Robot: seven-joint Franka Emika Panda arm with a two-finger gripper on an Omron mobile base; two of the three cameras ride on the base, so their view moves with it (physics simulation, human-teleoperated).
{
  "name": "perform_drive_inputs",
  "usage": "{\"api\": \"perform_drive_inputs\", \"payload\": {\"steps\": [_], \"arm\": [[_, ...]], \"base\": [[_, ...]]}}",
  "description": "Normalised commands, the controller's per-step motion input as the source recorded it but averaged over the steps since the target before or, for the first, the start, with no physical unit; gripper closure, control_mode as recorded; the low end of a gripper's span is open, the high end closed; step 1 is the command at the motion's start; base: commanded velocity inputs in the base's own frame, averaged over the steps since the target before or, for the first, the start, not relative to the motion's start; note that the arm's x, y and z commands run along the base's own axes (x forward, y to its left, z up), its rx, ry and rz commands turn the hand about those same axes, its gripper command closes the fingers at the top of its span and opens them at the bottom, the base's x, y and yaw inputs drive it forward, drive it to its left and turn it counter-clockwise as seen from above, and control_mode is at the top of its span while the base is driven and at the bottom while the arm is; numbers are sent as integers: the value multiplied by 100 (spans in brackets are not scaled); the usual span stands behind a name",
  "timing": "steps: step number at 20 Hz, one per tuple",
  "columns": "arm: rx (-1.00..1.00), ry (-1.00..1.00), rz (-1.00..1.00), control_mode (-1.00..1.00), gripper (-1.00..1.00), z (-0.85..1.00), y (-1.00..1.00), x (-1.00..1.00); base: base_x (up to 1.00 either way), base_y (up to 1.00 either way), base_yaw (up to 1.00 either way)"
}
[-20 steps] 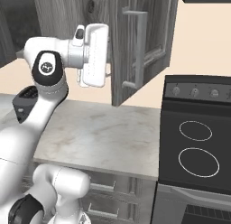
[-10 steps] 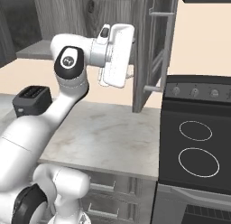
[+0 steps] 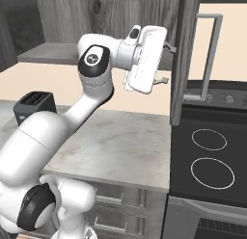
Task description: Open the cabinet. Pick the sponge and place it next to the sink. Then close the cabinet.
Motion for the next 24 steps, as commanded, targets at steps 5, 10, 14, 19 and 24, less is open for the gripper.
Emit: {"api": "perform_drive_inputs", "payload": {"steps": [5,10,14,19,24], "arm": [[5,0,-3,-100,-100,0,-25,-21],[12,-3,6,-100,-100,0,9,-27],[25,-14,7,-100,-100,0,25,-35],[24,-14,8,-100,-100,0,67,-15],[22,-9,8,-100,-100,0,90,0]], "base": [[0,0,0],[0,0,0],[0,0,0],[0,0,0],[0,0,0]]}}
